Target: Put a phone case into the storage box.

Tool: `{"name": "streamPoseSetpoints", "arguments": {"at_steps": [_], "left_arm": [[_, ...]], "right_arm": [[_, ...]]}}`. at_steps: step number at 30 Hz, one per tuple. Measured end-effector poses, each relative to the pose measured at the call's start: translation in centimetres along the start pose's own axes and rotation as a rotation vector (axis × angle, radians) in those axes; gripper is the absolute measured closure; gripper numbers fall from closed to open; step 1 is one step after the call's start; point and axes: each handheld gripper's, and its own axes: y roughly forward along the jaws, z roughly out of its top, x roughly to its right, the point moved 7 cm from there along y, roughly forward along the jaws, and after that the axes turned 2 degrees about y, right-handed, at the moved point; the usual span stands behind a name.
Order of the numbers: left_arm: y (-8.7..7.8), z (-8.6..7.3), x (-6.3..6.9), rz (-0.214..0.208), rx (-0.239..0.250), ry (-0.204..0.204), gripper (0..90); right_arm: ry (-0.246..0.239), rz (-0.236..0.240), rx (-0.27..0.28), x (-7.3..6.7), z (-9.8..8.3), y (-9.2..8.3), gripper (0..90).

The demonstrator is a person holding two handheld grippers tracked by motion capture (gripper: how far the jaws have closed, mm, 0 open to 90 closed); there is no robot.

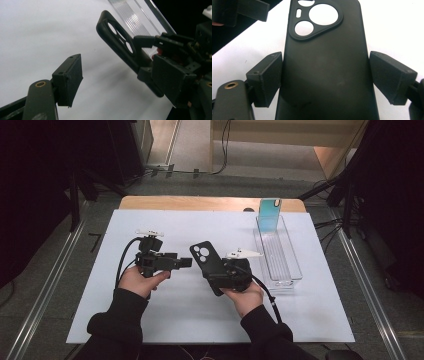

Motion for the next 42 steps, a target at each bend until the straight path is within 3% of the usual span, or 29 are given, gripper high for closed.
{"name": "streamPoseSetpoints", "arguments": {"at_steps": [5,12,22,26,29,32,37,42], "left_arm": [[0.7,0.5,-0.6,0.011,0.008,-0.03,25.6],[1.4,1.0,-1.1,0.023,0.034,-0.061,25.7],[2.3,1.3,-1.1,0.048,0.069,-0.055,25.9],[2.6,1.3,-1.0,0.065,0.079,-0.05,27.8],[2.8,1.3,-1.0,0.081,0.085,-0.048,28.1],[2.9,1.4,-1.1,0.083,0.101,-0.056,30.4],[2.9,1.5,-1.2,0.084,0.108,-0.103,35.9],[2.8,1.6,-1.3,0.085,0.124,-0.123,49.1]], "right_arm": [[0.005,-0.01,0.018,-0.3,-0.2,0.3,13.5],[0.05,0.003,0.046,-0.7,-0.6,0.9,13.4],[0.114,0.041,0.075,-1.7,-0.8,1.5,13.3],[0.161,0.061,0.09,-2.0,-1.1,1.6,13.3],[0.166,0.061,0.102,-2.1,-1.1,1.6,13.3],[0.181,0.069,0.115,-2.3,-1.1,1.6,13.2],[0.178,0.073,0.129,-2.6,-1.2,1.6,13.2],[0.179,0.081,0.137,-2.8,-1.4,1.6,13.2]]}}
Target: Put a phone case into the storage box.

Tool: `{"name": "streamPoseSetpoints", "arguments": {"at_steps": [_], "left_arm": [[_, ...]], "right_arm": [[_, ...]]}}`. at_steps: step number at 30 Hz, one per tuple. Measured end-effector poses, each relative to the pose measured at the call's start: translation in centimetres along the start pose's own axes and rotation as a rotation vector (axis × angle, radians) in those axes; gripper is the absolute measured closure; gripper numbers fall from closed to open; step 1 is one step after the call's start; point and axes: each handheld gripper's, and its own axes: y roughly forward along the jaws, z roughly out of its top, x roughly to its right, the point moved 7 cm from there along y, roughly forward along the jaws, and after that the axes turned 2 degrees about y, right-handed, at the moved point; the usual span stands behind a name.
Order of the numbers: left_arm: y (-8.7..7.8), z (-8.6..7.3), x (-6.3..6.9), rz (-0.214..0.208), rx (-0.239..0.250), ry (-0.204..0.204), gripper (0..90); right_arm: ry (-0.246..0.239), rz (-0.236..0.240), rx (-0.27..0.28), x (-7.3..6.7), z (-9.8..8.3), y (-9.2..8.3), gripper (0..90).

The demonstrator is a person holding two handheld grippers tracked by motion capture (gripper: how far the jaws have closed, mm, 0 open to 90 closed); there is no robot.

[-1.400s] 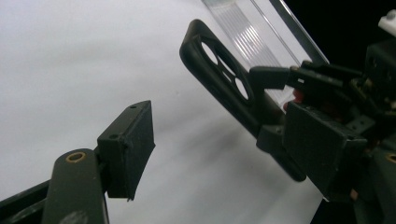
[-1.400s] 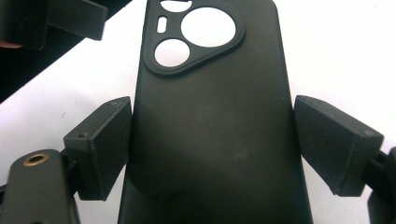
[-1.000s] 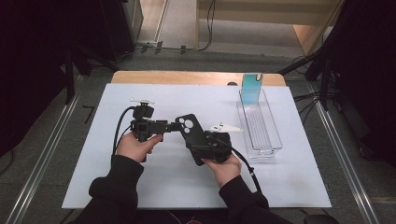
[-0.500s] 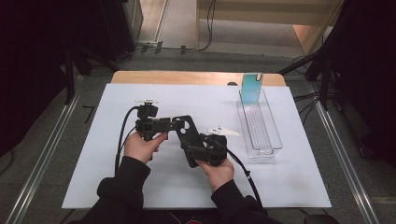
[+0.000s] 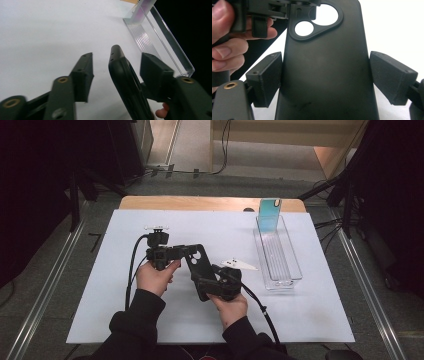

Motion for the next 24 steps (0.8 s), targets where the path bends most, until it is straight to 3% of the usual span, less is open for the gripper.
{"name": "streamPoseSetpoints", "arguments": {"at_steps": [7,12,19,24], "left_arm": [[-0.1,0.0,0.2,-0.069,0.02,-0.066,70.2],[-0.4,0.0,0.4,-0.088,0.03,-0.079,72.8],[-0.7,0.2,0.9,-0.138,0.05,-0.114,76.2],[-0.9,0.2,1.1,-0.152,0.047,-0.111,77.2]], "right_arm": [[-0.011,0.015,0.012,-0.3,-0.1,0.1,13.1],[-0.023,0.015,0.017,-0.5,-0.1,0.2,12.6],[-0.09,-0.012,0.036,-0.5,0.0,0.2,11.5],[-0.112,-0.014,0.031,-0.6,0.0,0.2,10.8]]}}
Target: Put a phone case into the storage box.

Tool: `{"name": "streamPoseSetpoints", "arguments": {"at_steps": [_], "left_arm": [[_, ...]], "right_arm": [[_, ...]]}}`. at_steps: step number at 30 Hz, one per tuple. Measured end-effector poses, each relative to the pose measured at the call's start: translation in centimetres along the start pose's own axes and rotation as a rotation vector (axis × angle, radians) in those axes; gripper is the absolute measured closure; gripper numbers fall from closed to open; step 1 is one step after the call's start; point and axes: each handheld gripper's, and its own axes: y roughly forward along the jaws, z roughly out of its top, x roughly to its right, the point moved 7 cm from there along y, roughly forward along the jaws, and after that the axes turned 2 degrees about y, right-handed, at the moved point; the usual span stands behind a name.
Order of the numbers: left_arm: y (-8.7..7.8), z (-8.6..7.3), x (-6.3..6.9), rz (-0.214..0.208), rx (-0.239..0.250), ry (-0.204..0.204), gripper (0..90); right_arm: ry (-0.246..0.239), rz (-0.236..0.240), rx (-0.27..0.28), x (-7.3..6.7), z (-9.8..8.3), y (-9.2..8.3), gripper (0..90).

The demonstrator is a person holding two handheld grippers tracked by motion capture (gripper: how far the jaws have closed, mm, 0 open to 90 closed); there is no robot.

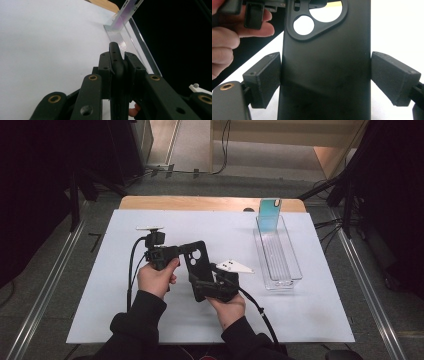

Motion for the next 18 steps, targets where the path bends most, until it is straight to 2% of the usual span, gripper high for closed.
{"name": "streamPoseSetpoints", "arguments": {"at_steps": [4,6,9,13,16,18], "left_arm": [[0.0,0.0,0.1,0.0,-0.001,0.002,77.4],[-0.2,0.0,0.3,0.004,0.01,0.012,77.4],[-0.5,0.2,0.4,0.018,0.025,0.032,77.3],[-0.9,0.4,0.4,0.033,0.049,0.06,77.3],[-1.1,0.5,0.7,0.03,0.066,0.105,77.2],[-1.1,0.4,0.8,0.04,0.075,0.147,77.2]], "right_arm": [[-0.006,0.028,-0.039,0.1,0.0,0.2,8.5],[-0.003,0.044,-0.047,0.3,0.2,0.2,0.0],[0.018,0.063,-0.053,0.8,0.6,0.1,0.0],[-0.027,0.068,-0.112,1.1,0.9,-0.2,0.0],[-0.062,0.084,-0.148,1.1,1.0,-0.5,0.0],[-0.058,0.101,-0.164,0.9,1.0,-0.6,0.0]]}}
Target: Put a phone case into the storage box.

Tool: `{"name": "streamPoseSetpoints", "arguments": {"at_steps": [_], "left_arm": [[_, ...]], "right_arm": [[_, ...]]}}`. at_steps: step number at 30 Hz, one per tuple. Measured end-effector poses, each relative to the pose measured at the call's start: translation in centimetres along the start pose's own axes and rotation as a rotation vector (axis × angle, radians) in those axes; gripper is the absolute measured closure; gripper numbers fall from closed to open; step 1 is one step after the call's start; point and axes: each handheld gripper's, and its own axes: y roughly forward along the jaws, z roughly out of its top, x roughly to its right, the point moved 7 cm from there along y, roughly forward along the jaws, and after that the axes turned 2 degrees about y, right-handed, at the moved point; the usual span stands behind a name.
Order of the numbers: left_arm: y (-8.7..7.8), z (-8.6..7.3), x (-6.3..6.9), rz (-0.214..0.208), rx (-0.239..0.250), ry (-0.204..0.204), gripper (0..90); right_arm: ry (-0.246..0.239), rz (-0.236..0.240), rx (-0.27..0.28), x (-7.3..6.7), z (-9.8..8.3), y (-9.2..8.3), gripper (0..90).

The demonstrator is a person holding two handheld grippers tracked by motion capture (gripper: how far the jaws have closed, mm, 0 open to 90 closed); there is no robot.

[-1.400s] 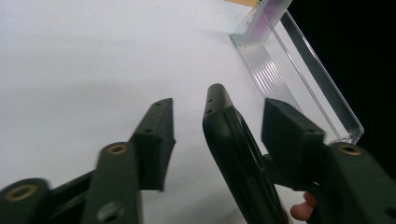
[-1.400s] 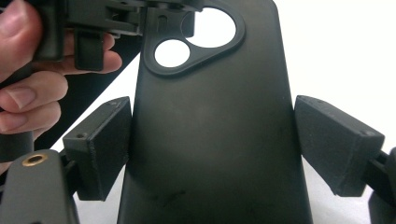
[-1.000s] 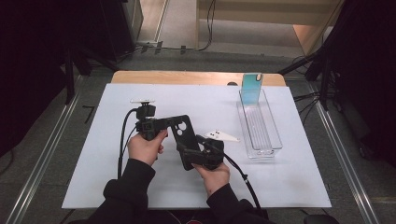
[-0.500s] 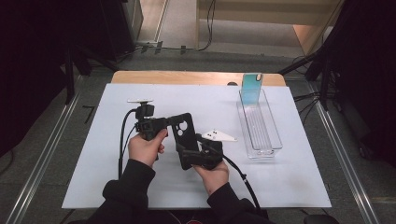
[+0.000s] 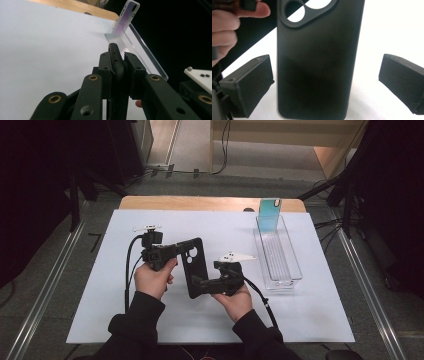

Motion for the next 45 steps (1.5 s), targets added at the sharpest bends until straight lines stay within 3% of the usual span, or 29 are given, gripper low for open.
{"name": "streamPoseSetpoints", "arguments": {"at_steps": [2,10,17,25,30,36,45], "left_arm": [[-0.1,0.0,0.2,0.006,0.026,0.053,77.1],[-0.1,-0.1,0.3,0.038,0.071,0.15,77.1],[0.0,-0.4,1.1,0.03,0.116,0.241,77.1],[0.0,-0.8,1.8,0.021,0.163,0.323,77.1],[-0.2,-1.1,2.5,-0.005,0.189,0.35,77.1],[-0.1,-1.4,3.0,-0.017,0.201,0.343,77.1],[0.3,-2.0,4.1,-0.04,0.186,0.343,77.1]], "right_arm": [[-0.007,0.007,-0.013,0.0,0.0,-0.1,0.0],[-0.065,0.017,-0.065,0.2,0.0,-1.0,0.0],[-0.127,0.032,-0.094,0.0,-0.4,-1.4,0.0],[-0.152,0.018,-0.077,0.7,-0.2,-2.0,0.0],[-0.152,0.015,-0.044,0.9,0.5,-2.6,0.0],[-0.145,0.01,-0.006,0.8,1.5,-3.3,0.0],[-0.131,0.014,-0.007,0.3,2.2,-3.1,0.0]]}}
